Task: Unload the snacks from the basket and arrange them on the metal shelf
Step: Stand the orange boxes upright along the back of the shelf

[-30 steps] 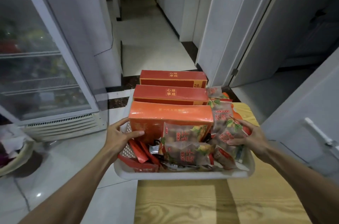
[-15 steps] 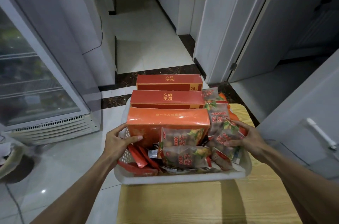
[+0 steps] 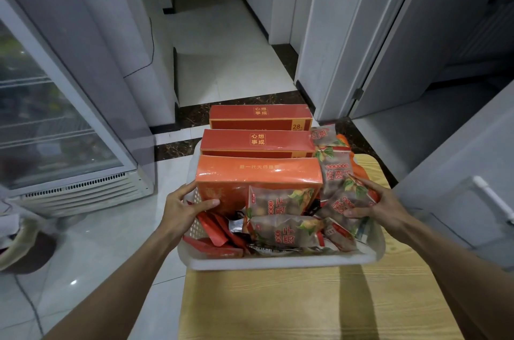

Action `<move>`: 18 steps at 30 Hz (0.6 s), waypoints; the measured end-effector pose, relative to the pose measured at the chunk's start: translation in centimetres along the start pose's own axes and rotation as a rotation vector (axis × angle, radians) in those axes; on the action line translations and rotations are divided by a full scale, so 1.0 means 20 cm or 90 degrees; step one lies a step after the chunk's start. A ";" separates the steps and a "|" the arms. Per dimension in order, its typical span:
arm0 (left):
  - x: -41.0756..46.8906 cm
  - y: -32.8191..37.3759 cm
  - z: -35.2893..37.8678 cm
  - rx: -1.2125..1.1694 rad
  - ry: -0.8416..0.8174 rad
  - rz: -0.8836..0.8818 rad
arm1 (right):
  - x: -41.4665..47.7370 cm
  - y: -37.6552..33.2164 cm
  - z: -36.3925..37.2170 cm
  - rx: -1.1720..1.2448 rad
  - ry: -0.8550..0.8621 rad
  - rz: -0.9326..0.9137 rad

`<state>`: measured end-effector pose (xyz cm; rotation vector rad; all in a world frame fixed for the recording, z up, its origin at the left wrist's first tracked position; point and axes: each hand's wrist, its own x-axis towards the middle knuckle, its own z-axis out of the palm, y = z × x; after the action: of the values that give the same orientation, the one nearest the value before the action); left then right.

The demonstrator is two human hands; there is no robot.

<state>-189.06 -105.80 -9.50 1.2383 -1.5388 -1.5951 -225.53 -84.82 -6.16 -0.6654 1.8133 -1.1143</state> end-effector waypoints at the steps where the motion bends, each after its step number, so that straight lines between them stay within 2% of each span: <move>1: 0.00 0.00 -0.01 0.010 -0.011 -0.003 | 0.00 0.00 0.00 -0.010 0.001 0.003; 7: -0.01 0.13 -0.11 0.109 -0.039 0.017 | -0.04 -0.07 -0.05 -0.086 -0.046 0.003; 11: 0.04 0.33 -0.17 0.120 -0.037 0.074 | -0.03 -0.25 -0.07 -0.207 0.068 -0.118; 15: 0.17 0.47 -0.15 0.190 -0.039 0.113 | 0.06 -0.50 0.05 -0.265 0.040 -0.244; 18: 0.29 0.56 -0.10 0.219 -0.045 0.106 | 0.19 -0.63 0.17 -0.273 0.024 -0.257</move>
<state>-191.51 -113.57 0.26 1.1994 -1.9681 -1.3180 -224.29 -94.91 2.83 -1.3153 2.0250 -0.9943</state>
